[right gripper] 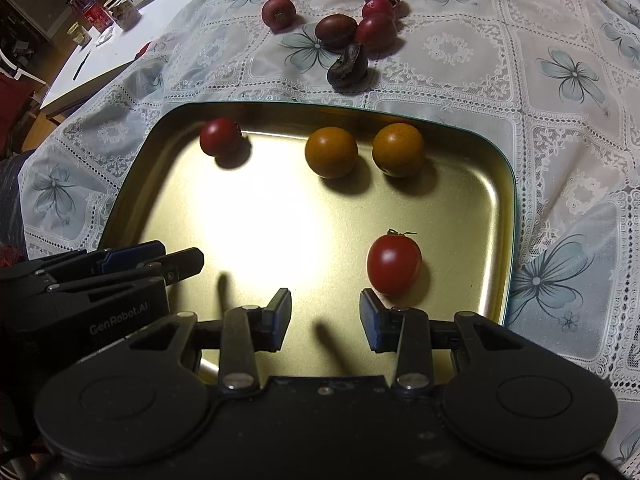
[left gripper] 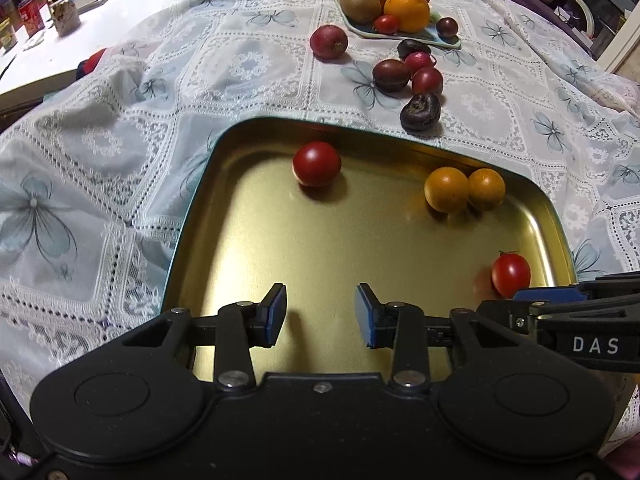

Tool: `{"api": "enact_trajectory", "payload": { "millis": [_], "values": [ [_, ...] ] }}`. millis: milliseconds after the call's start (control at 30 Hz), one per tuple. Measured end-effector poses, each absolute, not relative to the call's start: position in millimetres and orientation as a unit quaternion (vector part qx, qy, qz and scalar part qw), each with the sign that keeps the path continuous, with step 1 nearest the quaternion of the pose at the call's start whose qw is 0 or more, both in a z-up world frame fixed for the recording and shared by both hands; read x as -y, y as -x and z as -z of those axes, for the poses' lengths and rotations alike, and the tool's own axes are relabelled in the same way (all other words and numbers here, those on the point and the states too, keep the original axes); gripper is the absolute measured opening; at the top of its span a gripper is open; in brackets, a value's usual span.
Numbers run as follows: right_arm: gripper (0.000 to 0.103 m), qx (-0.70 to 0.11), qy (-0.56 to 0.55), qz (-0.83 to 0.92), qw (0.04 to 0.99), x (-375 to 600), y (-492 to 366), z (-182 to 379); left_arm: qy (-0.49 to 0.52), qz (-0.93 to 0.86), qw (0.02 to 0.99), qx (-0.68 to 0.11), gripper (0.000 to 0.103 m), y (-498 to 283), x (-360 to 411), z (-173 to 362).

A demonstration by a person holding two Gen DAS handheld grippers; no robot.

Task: Organize fruits

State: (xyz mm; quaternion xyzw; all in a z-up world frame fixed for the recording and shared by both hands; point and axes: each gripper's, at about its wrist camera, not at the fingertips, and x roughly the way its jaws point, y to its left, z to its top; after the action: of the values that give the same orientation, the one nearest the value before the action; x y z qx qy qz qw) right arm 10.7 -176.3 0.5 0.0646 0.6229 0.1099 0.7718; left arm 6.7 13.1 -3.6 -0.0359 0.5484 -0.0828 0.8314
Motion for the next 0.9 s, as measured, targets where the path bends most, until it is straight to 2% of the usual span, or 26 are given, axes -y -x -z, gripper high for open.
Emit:
{"api": "enact_trajectory", "payload": {
  "millis": [367,900],
  "values": [
    [0.04,-0.607,-0.088,-0.072,0.787,199,-47,-19,0.028,0.095,0.843,-0.529,0.046,-43,-10,-19],
    [0.041,-0.588,-0.123,0.003,0.8,210,-160,-13,0.016,0.062,0.851,-0.521,0.046,-129,-4,-24]
  ]
}}
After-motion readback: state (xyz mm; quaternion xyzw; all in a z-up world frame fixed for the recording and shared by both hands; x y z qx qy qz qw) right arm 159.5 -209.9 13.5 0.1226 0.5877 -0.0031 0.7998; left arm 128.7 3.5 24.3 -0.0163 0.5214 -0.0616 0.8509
